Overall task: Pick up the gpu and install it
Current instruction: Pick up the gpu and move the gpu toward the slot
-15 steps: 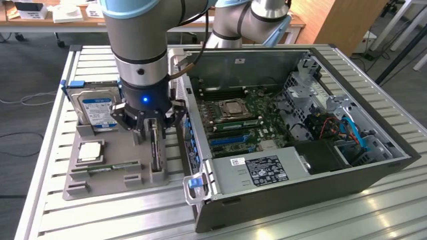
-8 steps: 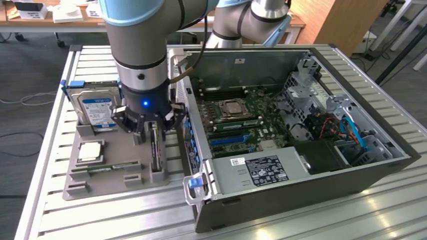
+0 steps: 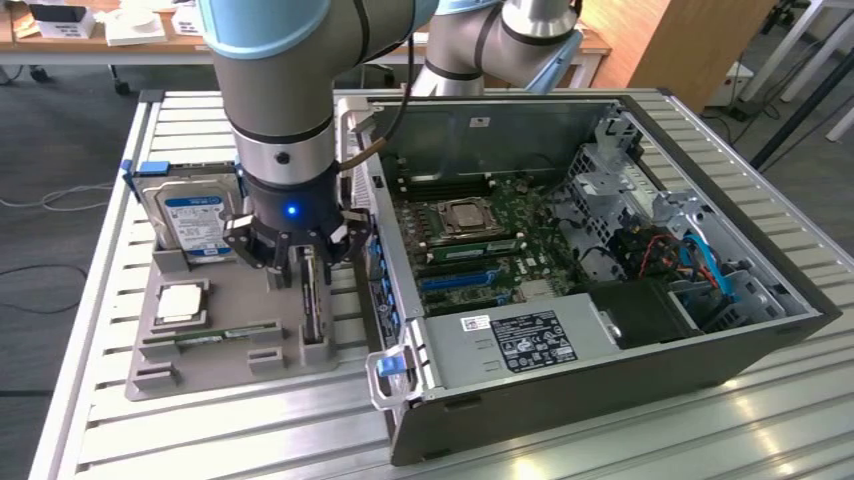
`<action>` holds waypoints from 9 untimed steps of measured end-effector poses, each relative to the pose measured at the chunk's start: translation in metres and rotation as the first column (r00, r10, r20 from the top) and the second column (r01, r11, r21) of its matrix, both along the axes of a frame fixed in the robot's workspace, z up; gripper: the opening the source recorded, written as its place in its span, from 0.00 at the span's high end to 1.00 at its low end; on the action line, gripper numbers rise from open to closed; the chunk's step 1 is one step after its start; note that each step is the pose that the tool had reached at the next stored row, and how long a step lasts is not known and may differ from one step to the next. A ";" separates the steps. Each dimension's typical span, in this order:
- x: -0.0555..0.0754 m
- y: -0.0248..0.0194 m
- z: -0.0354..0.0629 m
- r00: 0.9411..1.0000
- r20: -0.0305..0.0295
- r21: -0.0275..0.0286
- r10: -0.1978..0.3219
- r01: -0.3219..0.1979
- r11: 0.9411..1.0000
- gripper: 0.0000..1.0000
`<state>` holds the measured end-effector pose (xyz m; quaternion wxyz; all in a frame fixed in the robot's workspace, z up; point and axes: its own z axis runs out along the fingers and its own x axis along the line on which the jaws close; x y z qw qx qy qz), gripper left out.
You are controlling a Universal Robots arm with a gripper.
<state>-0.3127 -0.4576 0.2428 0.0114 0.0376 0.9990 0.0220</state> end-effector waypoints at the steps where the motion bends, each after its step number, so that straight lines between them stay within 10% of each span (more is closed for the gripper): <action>1: 0.000 0.0000 -0.0006 1.000 0.000 0.000 0.000 0.000 1.000 0.51; 9: 0.000 0.0000 -0.0043 1.000 0.000 0.000 0.000 0.000 1.000 0.51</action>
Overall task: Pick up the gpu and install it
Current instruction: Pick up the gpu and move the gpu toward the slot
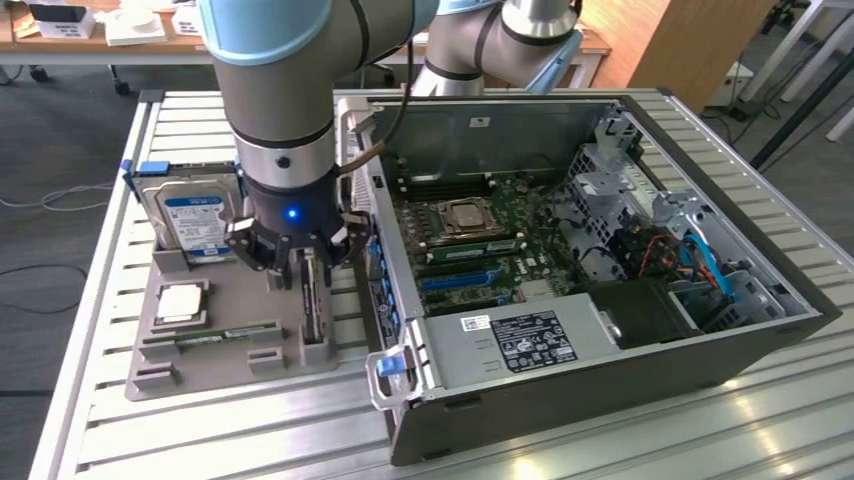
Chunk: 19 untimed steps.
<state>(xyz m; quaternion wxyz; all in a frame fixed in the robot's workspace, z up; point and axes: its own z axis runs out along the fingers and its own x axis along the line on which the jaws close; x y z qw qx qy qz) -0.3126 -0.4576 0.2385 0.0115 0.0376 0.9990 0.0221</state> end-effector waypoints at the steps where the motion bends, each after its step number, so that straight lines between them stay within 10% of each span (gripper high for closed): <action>1: 0.000 0.0000 -0.0010 1.000 0.000 0.000 0.000 0.000 1.000 0.51; 19: 0.000 0.0000 -0.0027 1.000 0.000 0.000 0.000 0.000 1.000 0.60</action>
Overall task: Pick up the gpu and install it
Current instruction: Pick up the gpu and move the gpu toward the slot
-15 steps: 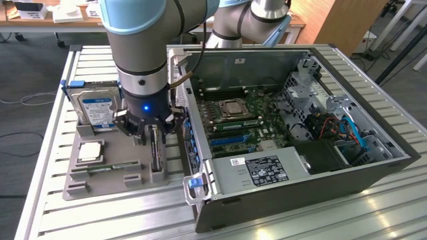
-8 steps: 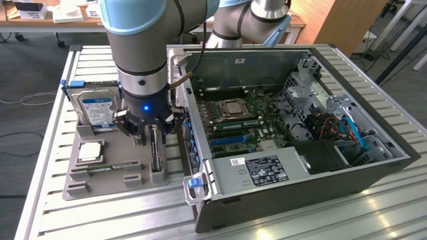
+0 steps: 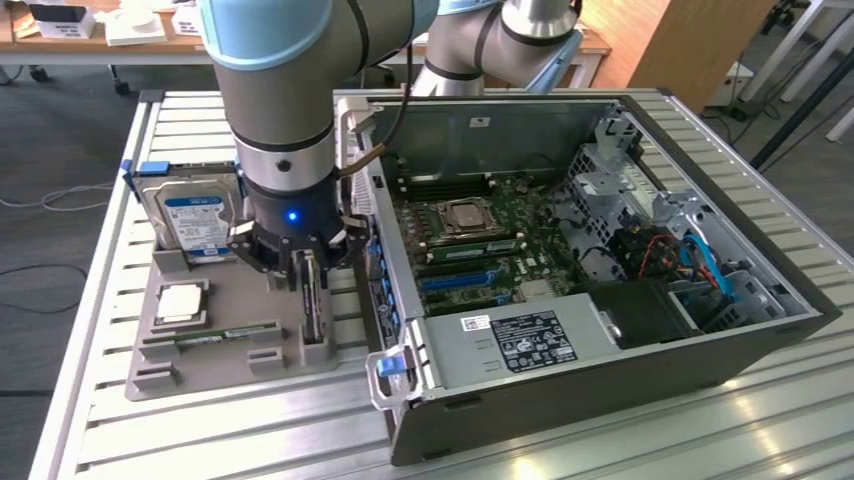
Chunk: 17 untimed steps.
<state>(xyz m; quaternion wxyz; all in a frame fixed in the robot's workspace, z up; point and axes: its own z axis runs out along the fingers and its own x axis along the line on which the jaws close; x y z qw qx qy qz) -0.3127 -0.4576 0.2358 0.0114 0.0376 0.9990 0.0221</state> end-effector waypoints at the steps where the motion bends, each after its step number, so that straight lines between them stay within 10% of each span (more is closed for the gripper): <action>1: 0.000 0.0000 -0.0001 1.000 0.000 0.000 0.000 0.000 1.000 0.60; 17: 0.000 0.0002 -0.0002 1.000 0.000 0.000 0.000 0.000 1.000 0.73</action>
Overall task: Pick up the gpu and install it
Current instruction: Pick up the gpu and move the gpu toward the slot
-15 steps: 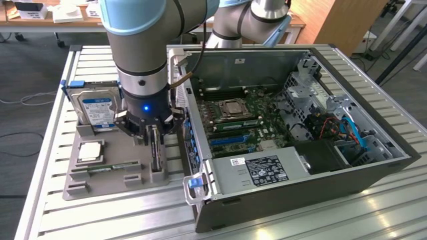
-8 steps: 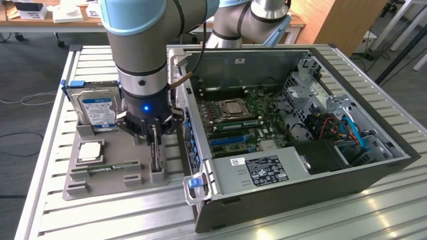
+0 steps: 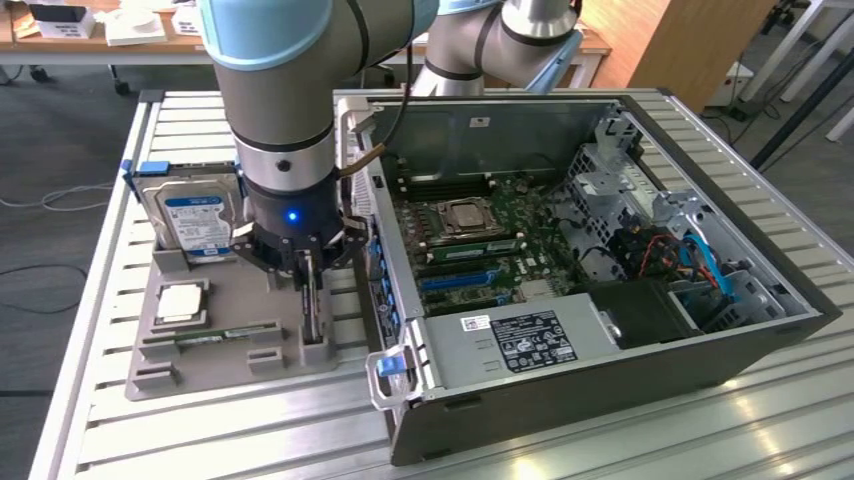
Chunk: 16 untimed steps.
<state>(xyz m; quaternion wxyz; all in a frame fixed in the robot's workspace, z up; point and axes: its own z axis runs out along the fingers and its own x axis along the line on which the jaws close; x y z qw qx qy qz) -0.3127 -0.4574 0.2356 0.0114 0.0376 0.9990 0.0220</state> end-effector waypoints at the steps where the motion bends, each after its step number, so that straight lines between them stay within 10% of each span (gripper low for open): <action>1: 0.000 0.0000 0.0000 1.000 0.000 0.000 0.000 0.000 1.000 0.73; 16: 0.000 0.0000 0.0320 1.000 0.000 0.000 0.000 0.000 1.000 0.73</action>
